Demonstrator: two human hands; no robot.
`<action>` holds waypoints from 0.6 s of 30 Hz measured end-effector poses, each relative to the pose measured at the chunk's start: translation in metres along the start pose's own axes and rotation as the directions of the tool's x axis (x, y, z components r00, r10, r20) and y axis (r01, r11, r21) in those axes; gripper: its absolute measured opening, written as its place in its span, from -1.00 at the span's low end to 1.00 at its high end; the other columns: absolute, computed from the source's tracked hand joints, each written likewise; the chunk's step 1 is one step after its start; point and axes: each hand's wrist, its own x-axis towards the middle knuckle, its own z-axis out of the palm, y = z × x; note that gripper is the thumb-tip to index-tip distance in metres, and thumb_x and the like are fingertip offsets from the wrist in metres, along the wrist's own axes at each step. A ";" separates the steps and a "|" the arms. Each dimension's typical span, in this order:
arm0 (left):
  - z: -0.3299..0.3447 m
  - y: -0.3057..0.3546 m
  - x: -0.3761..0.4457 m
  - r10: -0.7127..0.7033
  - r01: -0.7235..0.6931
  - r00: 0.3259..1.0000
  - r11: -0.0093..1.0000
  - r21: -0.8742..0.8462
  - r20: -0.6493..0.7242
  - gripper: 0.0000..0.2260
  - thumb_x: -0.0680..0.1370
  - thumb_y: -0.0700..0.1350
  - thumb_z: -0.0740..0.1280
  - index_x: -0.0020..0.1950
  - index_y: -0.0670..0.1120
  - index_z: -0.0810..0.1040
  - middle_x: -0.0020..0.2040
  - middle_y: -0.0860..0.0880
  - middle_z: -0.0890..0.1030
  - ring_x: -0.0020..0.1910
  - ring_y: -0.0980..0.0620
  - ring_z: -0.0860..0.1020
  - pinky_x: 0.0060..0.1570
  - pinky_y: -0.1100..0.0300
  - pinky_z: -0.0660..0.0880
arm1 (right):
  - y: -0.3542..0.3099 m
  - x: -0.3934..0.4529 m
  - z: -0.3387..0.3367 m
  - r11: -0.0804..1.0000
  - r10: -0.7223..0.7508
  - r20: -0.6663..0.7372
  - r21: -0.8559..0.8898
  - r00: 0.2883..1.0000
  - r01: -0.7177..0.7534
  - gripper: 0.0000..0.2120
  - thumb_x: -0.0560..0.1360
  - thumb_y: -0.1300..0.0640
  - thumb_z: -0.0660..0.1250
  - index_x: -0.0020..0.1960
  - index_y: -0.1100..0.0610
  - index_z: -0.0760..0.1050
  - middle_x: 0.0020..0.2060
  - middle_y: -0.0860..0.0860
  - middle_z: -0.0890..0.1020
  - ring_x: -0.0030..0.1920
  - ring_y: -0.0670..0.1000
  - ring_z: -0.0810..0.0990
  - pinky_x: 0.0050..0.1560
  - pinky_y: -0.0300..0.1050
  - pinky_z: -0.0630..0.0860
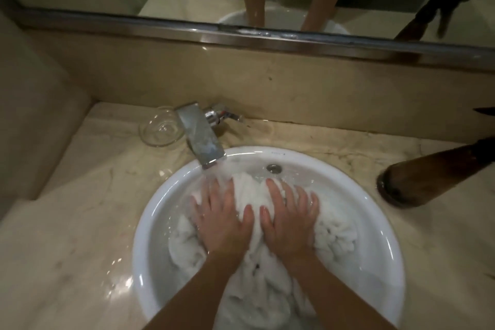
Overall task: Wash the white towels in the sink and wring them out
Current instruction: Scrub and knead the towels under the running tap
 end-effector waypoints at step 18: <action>-0.037 0.007 -0.041 -0.234 0.216 0.948 0.971 0.104 0.217 -0.22 0.40 0.56 -0.18 0.56 0.27 -0.07 0.56 0.00 0.15 0.44 -0.21 0.24 0.40 -0.13 0.23 | 0.013 -0.035 -0.029 1.000 -0.008 0.190 0.008 0.982 0.007 -0.36 0.57 -0.36 -0.06 0.54 -0.08 0.28 0.33 0.02 0.55 0.23 0.14 0.51 0.24 0.20 0.32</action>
